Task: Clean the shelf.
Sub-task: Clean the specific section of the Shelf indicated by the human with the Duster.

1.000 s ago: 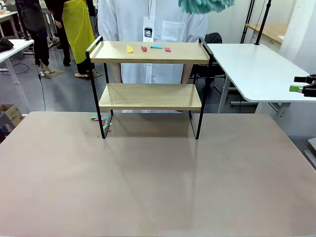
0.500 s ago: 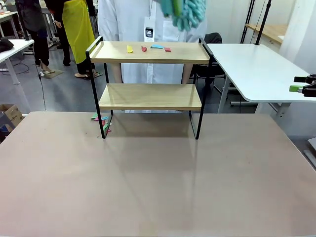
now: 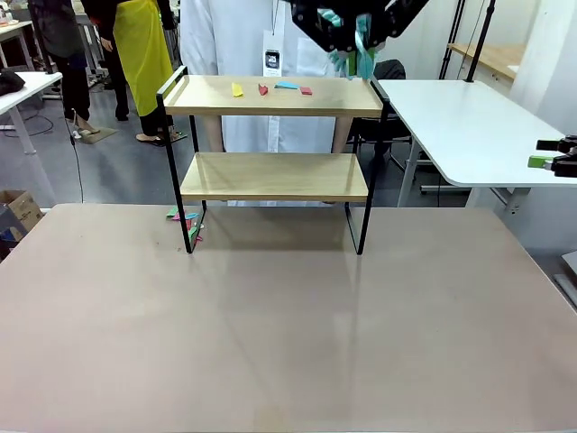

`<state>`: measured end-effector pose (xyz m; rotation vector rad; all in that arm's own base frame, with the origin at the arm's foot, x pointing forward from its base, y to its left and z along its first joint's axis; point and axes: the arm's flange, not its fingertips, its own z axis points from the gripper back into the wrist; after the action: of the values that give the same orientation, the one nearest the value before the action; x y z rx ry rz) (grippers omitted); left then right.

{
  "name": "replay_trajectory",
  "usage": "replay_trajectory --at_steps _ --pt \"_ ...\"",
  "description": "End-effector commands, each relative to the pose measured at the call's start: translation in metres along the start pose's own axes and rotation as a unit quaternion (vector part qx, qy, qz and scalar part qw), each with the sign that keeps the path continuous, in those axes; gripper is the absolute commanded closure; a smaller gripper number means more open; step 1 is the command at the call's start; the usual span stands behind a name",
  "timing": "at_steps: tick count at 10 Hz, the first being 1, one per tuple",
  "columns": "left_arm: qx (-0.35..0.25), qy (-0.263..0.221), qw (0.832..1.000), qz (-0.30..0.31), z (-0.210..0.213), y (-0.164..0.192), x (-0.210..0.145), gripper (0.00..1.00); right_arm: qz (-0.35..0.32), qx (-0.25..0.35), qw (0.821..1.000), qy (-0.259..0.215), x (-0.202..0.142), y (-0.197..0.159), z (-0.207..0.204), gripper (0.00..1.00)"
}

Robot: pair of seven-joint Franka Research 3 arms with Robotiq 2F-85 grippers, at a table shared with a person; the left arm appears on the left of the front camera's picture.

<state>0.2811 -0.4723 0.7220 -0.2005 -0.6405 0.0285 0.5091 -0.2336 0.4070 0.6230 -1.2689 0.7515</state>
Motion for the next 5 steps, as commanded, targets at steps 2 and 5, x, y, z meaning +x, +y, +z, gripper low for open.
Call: replay_trajectory --at_steps 2,5 --pt "-0.021 -0.012 0.999 0.026 -0.028 -0.035 0.003 0.87 0.001 -0.001 1.0 0.007 0.004 0.001 -0.001 0.0" --pt "-0.017 0.01 0.999 0.046 -0.06 -0.031 0.006 0.87 0.001 -0.001 1.0 0.007 0.004 0.001 -0.001 0.0"
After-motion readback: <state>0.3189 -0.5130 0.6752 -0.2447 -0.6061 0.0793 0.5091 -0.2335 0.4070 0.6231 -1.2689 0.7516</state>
